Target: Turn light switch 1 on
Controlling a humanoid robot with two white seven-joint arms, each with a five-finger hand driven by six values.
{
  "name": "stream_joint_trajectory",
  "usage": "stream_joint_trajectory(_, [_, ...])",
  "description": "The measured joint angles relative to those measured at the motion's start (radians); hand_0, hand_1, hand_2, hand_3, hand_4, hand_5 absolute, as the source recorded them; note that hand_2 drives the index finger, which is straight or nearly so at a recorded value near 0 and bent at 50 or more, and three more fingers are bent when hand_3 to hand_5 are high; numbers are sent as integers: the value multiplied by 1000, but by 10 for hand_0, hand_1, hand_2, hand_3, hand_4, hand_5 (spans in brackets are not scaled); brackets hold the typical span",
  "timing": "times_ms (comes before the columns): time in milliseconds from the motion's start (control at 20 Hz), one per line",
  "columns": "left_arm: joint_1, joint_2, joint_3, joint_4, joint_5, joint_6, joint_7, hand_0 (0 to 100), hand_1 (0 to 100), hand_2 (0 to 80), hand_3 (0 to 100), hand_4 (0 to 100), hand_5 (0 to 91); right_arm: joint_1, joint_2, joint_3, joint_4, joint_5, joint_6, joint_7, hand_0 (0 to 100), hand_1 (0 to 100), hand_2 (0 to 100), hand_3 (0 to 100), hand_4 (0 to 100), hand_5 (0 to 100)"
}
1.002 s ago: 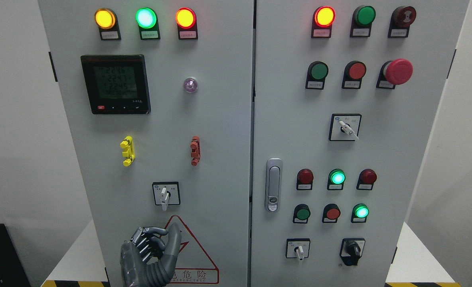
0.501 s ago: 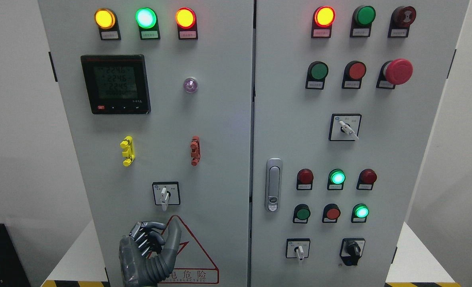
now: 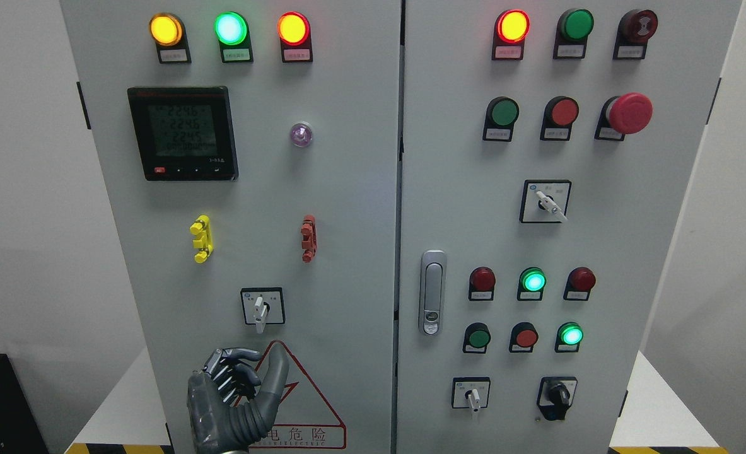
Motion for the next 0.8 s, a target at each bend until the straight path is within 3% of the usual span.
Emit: stream_joint_trajectory(801, [-40, -5, 14, 0, -8, 34, 5, 116, 736, 624, 934, 948, 854, 0, 0, 0, 0, 0, 0, 0, 0, 0, 0, 0, 0, 0])
